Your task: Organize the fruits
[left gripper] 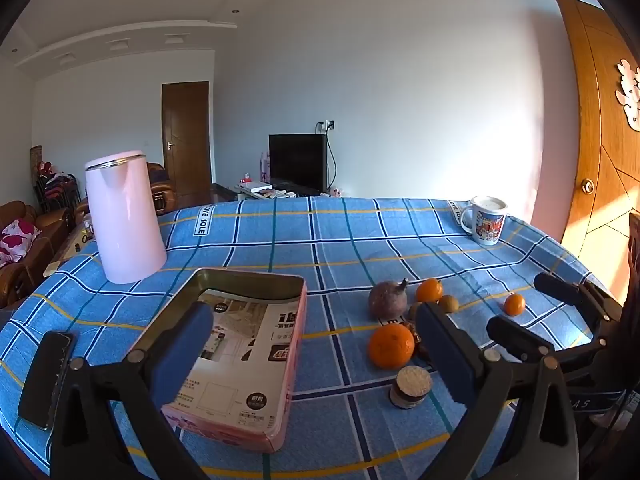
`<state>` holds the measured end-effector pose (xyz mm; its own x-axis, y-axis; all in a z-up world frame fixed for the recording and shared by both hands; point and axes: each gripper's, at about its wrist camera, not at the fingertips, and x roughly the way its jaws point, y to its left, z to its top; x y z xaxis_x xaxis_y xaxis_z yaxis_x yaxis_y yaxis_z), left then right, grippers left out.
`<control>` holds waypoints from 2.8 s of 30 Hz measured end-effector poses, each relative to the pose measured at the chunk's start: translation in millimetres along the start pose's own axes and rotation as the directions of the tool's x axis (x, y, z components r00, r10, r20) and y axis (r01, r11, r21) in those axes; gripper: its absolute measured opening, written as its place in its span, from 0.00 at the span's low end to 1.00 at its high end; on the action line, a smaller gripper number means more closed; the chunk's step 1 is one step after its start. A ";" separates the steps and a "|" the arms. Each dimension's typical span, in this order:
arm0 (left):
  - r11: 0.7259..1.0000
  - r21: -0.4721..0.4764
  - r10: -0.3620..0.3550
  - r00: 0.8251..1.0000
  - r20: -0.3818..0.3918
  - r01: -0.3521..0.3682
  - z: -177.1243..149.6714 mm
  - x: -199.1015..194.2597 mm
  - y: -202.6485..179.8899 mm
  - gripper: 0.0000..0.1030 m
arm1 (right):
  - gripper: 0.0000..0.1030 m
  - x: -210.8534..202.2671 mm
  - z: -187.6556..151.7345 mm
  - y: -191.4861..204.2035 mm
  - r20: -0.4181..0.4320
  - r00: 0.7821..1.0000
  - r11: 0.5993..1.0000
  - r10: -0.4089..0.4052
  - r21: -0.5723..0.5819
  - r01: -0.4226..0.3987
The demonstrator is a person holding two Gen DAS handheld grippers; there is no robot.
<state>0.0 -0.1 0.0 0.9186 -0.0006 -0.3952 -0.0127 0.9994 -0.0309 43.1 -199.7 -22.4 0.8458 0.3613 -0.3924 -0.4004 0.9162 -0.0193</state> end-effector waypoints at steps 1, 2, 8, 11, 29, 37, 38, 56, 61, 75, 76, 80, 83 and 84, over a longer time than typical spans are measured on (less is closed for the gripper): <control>1.000 0.000 0.000 1.000 0.000 0.000 0.0 0.0 -0.1 1.00 | 0.99 -0.3 -0.4 0.2 0.001 1.000 1.000 0.001 0.001 -0.001; 1.000 0.000 0.001 1.000 0.001 -0.001 -0.3 0.1 -0.1 1.00 | 0.99 -0.5 -0.6 0.1 0.001 1.000 1.000 0.001 0.002 -0.001; 1.000 0.001 0.002 1.000 -0.002 -0.002 0.1 1.7 -1.5 1.00 | 0.99 0.0 -1.2 0.6 -0.003 1.000 1.000 0.002 0.003 -0.002; 1.000 -0.002 -0.002 1.000 0.002 0.002 -2.8 -11.2 2.8 1.00 | 0.99 -0.2 -1.7 0.6 -0.003 1.000 1.000 0.003 0.003 -0.003; 1.000 0.006 -0.003 1.000 -0.016 0.004 -7.3 5.6 -5.9 1.00 | 0.99 1.6 -5.5 -4.4 -0.015 1.000 1.000 0.002 0.014 -0.002; 0.996 -0.012 -0.088 0.995 -0.038 0.088 -10.7 17.3 -26.7 1.00 | 0.99 6.1 -13.1 -21.3 -0.038 0.997 0.998 -0.062 0.008 0.063; 0.995 0.008 -0.102 0.994 -0.032 0.103 -10.9 20.0 -34.0 1.00 | 0.99 6.1 -14.8 -31.4 -0.042 0.995 0.996 -0.085 0.018 0.086; 0.925 0.098 -0.331 0.904 -0.271 0.368 -39.3 73.1 -132.8 0.70 | 0.65 42.3 -33.4 -146.0 -0.266 0.950 0.955 -0.163 0.199 0.220; 0.918 0.127 -0.327 0.897 -0.297 0.377 -45.1 83.8 -139.8 0.64 | 0.57 56.9 -34.4 -144.8 -0.328 0.935 0.964 -0.133 0.176 0.199; 0.905 0.208 -0.293 0.898 -0.329 0.371 -53.3 95.6 -156.7 0.58 | 0.41 63.9 -34.0 -140.3 -0.358 0.921 0.970 -0.155 0.124 0.211; 0.902 0.205 -0.301 0.892 -0.337 0.381 -53.9 96.8 -156.7 0.48 | 0.41 63.1 -33.7 -139.2 -0.351 0.923 0.970 -0.160 0.119 0.213; 0.898 0.178 -0.325 0.879 -0.347 0.402 -54.4 97.1 -152.6 0.31 | 0.41 59.0 -32.7 -137.8 -0.324 0.932 0.970 -0.165 0.116 0.212; 0.897 0.154 -0.344 0.873 -0.346 0.415 -53.4 96.6 -148.9 0.31 | 0.41 55.8 -32.0 -135.2 -0.302 0.939 0.972 -0.167 0.107 0.208; 0.896 0.149 -0.350 0.872 -0.341 0.418 -53.2 95.8 -147.8 0.31 | 0.41 55.1 -31.7 -134.3 -0.296 0.940 0.972 -0.171 0.102 0.209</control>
<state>68.9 -149.7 -82.1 0.6710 -0.3613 -0.6474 0.4311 0.9006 -0.0557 132.3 -308.4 -70.5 0.7592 0.1313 -0.6374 -0.1763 0.9843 -0.0072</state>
